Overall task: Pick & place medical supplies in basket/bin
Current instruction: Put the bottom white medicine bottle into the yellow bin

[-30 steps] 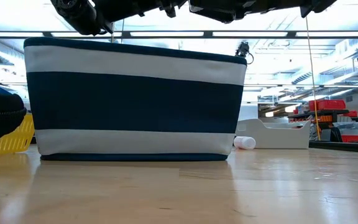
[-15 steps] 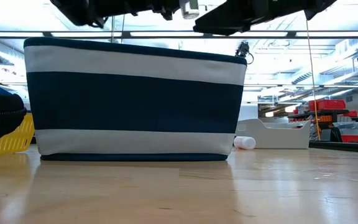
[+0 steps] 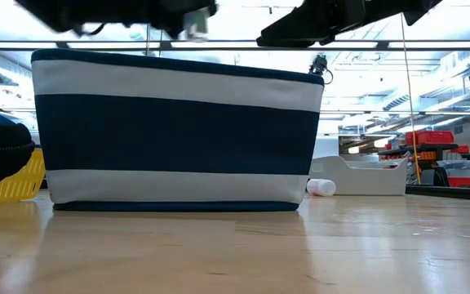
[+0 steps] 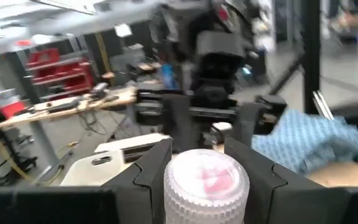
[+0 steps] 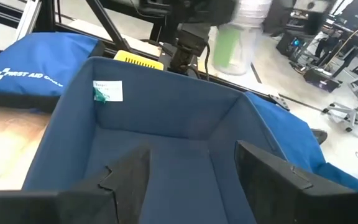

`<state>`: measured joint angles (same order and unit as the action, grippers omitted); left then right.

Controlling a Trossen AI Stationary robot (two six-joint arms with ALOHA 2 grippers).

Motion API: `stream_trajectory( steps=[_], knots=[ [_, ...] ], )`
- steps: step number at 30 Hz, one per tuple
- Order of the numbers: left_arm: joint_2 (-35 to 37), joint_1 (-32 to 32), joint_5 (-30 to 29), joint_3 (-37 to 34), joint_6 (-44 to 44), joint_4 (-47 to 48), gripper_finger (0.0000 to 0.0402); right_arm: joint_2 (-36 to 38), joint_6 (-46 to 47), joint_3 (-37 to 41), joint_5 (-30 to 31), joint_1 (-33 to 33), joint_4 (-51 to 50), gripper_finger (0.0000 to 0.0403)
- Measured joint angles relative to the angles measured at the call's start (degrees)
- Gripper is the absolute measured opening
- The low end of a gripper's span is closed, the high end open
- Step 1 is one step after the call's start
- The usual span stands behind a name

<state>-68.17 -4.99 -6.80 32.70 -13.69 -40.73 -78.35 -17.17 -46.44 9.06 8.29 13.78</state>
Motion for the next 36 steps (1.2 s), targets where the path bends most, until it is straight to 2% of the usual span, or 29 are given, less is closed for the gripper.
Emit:
stream_trajectory(
  steps=[3,7,11,18,21,30,36],
  knots=[
    [5.52,-0.07,-2.74,-7.2,3.28,-2.25,0.0139,0.0,0.06,-0.02,-0.02,0.0,0.02,0.0238],
    [13.7,-2.03,-8.27,-14.76,6.29,0.1,0.0139,0.0,0.7,-0.01,-0.72,0.0,-0.21,0.0238],
    [23.29,-5.88,-14.67,-18.88,8.03,8.34,0.0139,0.09,1.88,0.0,-0.76,0.0,-1.04,0.0238],
    [35.58,-15.24,-23.75,-19.84,15.09,28.17,0.0139,0.9,3.44,0.0,-0.78,0.16,-2.41,0.0238],
    [38.49,-19.98,-27.57,-19.84,18.43,34.79,0.0139,0.9,3.87,-0.02,-0.83,0.63,-2.86,0.0238],
    [41.43,-35.31,-38.17,-19.84,28.45,45.65,0.0139,0.9,4.94,-0.02,-0.13,2.37,-3.41,0.0238],
    [41.4,-44.35,-41.76,-19.84,37.61,50.5,0.0139,0.9,5.08,-0.02,0.13,3.01,-3.6,0.0238]
  ],
)
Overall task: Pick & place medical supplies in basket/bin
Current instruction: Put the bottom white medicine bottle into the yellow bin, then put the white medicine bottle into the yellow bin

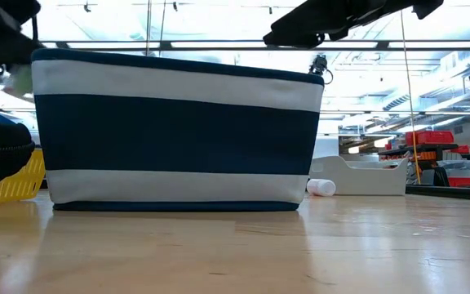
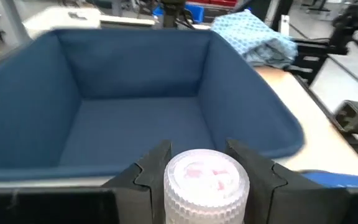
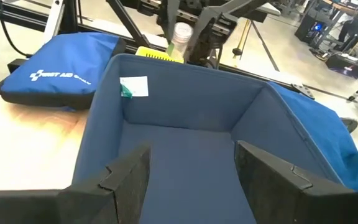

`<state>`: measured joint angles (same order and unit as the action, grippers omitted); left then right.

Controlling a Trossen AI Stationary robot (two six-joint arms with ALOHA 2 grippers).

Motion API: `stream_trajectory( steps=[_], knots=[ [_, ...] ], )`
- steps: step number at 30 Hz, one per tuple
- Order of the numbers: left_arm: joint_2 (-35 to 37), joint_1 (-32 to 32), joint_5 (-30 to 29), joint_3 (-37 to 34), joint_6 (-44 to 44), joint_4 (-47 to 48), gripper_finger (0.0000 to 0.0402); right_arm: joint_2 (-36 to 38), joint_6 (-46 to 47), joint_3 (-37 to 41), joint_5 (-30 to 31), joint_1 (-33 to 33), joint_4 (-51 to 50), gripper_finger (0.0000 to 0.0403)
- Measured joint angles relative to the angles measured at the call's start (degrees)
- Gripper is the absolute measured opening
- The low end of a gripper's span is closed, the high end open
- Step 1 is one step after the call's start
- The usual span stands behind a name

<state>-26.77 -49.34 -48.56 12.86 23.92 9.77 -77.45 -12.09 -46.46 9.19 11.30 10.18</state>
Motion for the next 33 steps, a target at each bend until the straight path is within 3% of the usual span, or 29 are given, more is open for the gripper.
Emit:
stream_trajectory(
  steps=[6,12,19,25,33],
  knots=[
    [-2.97,-5.47,-4.28,0.0,9.03,6.75,0.0139,-0.02,1.2,0.0,0.06,0.09,-1.18,0.0238],
    [-7.09,-8.21,-6.1,-3.16,14.44,4.52,0.0139,-0.02,1.34,0.0,0.07,0.09,-1.23,0.0238],
    [-9.26,-8.83,-7.46,-11.73,14.14,-12.59,0.0139,-0.02,1.34,0.0,0.09,0.09,-1.58,0.0238],
    [-9.66,-8.83,-8.0,-12.35,11.3,-14.16,0.014,-0.02,1.34,0.0,0.13,0.09,-1.6,0.0238],
    [-9.63,-8.81,-7.07,-12.39,11.21,-14.26,0.025,-0.02,1.34,0.0,0.11,0.09,-1.6,0.0238]
  ],
)
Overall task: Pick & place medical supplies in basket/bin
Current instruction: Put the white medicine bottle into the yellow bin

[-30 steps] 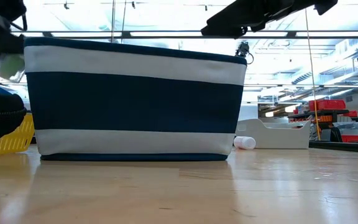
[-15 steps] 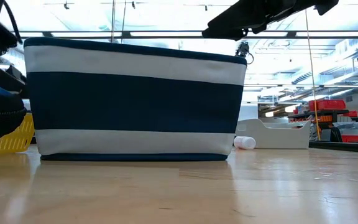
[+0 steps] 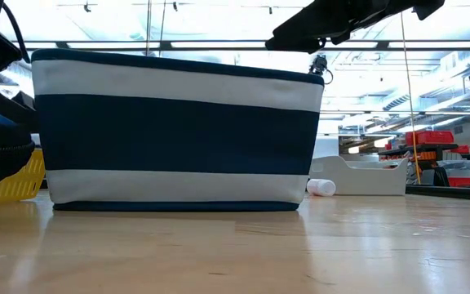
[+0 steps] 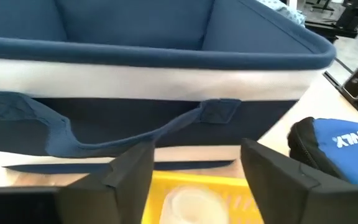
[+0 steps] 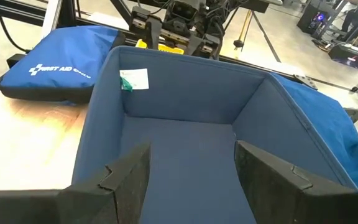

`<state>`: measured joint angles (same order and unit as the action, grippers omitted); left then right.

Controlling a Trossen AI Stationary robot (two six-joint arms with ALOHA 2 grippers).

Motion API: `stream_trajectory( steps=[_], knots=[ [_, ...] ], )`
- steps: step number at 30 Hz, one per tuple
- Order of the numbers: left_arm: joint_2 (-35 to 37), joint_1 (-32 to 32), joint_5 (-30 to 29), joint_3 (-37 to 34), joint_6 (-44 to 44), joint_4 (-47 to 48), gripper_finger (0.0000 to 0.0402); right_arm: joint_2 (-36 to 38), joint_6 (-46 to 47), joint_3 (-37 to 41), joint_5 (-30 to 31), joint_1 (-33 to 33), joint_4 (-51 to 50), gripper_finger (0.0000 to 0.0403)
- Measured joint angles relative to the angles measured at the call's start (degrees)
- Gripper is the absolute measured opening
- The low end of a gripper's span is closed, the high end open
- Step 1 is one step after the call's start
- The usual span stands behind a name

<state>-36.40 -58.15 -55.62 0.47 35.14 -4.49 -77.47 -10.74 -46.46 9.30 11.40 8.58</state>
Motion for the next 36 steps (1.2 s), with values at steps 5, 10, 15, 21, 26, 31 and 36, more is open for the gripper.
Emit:
stream_trajectory(
  steps=[5,10,15,21,26,31,36],
  knots=[
    [-0.01,0.03,-0.71,0.0,-0.17,-0.71,0.0268,0.0,0.91,-0.02,3.25,0.02,-1.1,0.0238],
    [-0.03,0.03,-3.71,1.66,-6.01,-2.89,0.0262,0.0,3.53,-0.02,12.25,0.0,-8.79,0.0238],
    [-0.01,0.05,-8.47,3.14,-18.43,-11.17,0.0261,0.0,7.22,-0.02,21.07,-2.05,-17.24,0.0238],
    [0.04,2.65,-9.91,3.3,-30.46,-23.07,0.0261,-0.42,13.43,-0.04,22.13,-9.29,-26.39,0.0238],
    [0.04,7.26,-6.55,3.3,-37.03,-29.37,0.0261,-2.23,14.38,-0.04,15.34,-16.86,-27.46,0.0238],
    [0.04,11.33,-0.23,3.34,-42.02,-34.81,0.0261,-6.15,15.78,-0.04,5.77,-24.65,-28.21,0.0238],
    [0.04,13.79,2.11,3.34,-44.48,-36.12,0.0261,-10.64,14.6,-0.04,5.29,-29.17,-28.32,0.0238]
  ],
)
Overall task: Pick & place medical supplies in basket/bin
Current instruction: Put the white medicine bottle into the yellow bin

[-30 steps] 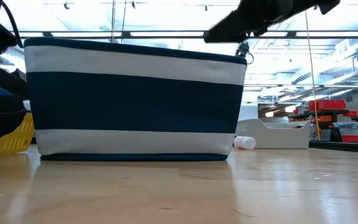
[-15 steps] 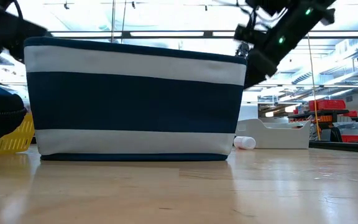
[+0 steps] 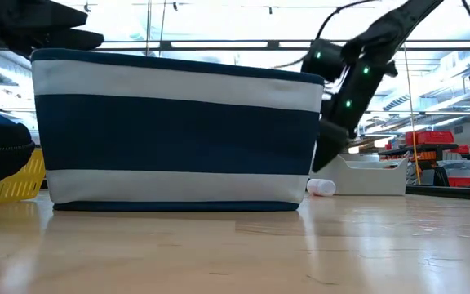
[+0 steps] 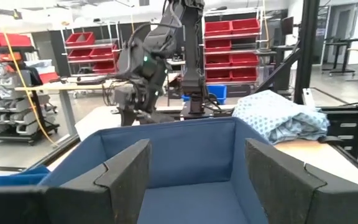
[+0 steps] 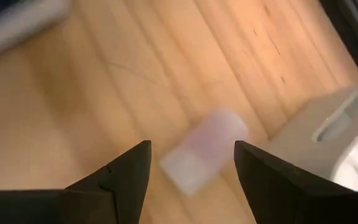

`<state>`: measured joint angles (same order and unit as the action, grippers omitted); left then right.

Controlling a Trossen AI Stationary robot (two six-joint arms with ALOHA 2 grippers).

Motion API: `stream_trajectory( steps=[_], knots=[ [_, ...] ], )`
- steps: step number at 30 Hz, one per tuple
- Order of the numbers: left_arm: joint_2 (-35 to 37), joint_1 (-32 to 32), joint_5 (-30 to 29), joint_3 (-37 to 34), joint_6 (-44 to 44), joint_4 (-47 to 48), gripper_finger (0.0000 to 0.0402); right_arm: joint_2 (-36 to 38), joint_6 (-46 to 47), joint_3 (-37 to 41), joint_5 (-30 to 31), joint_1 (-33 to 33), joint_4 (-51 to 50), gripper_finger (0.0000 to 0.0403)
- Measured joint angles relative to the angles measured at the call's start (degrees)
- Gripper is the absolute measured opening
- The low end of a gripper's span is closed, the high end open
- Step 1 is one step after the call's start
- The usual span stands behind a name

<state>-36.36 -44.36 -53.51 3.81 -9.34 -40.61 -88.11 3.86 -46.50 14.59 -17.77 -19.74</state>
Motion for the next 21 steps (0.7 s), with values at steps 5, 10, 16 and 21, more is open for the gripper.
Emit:
stream_trajectory(
  steps=[5,10,16,21],
  knots=[
    [0.0,0.99,0.14,0.0,-1.35,-0.02,0.0261,-3.03,-0.02,0.0,-0.44,-3.46,0.19,0.0238],
    [0.0,1.29,0.19,0.02,-1.33,0.03,0.0261,-4.63,0.01,0.0,-4.18,-5.42,2.41,0.0238],
    [-0.07,1.27,0.1,0.02,-1.27,0.1,0.0261,-4.64,0.22,0.0,-9.41,-6.41,3.06,0.0238],
    [-0.07,1.27,-0.01,0.02,-1.2,0.1,0.0261,-4.6,-0.83,0.0,-9.88,-5.2,1.11,0.0238]
  ],
)
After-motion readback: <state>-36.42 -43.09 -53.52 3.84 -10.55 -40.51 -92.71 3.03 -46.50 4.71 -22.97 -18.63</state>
